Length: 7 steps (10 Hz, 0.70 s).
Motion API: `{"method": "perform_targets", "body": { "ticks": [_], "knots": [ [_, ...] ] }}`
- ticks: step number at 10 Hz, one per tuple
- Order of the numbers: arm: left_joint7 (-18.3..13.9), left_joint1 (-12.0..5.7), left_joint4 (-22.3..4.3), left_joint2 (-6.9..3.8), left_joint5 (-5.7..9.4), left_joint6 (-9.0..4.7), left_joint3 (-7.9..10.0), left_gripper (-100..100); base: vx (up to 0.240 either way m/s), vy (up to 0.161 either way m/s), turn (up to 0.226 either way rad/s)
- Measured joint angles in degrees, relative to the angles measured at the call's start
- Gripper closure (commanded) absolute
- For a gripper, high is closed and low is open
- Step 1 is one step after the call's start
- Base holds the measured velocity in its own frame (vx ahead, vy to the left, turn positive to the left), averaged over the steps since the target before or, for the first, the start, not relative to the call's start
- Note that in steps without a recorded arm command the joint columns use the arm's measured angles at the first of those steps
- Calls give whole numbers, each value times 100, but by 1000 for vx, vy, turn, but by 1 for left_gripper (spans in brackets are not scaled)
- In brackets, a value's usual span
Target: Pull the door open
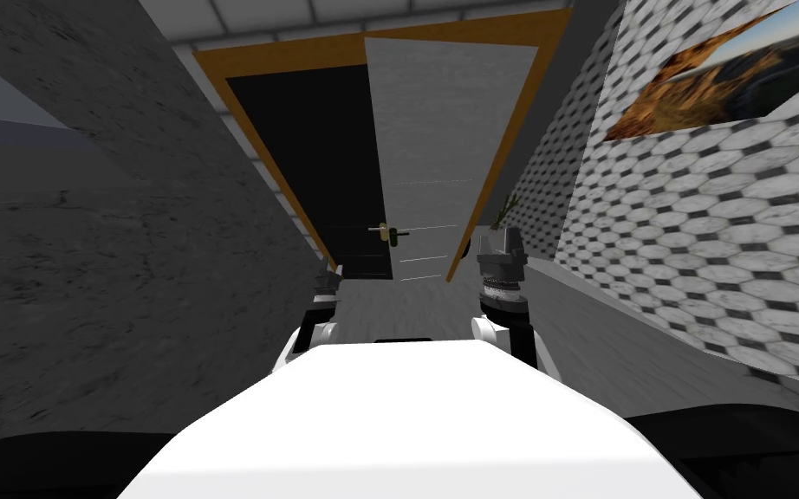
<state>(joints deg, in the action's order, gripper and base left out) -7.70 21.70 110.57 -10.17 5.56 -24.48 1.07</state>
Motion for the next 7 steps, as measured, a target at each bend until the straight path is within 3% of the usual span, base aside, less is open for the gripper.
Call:
{"method": "perform_targets", "body": {
  "ticks": [7],
  "knots": [
    [-152, -319, -871, -316, 102, 47, 153, -100, 102, -4, -61]
  ]
}}
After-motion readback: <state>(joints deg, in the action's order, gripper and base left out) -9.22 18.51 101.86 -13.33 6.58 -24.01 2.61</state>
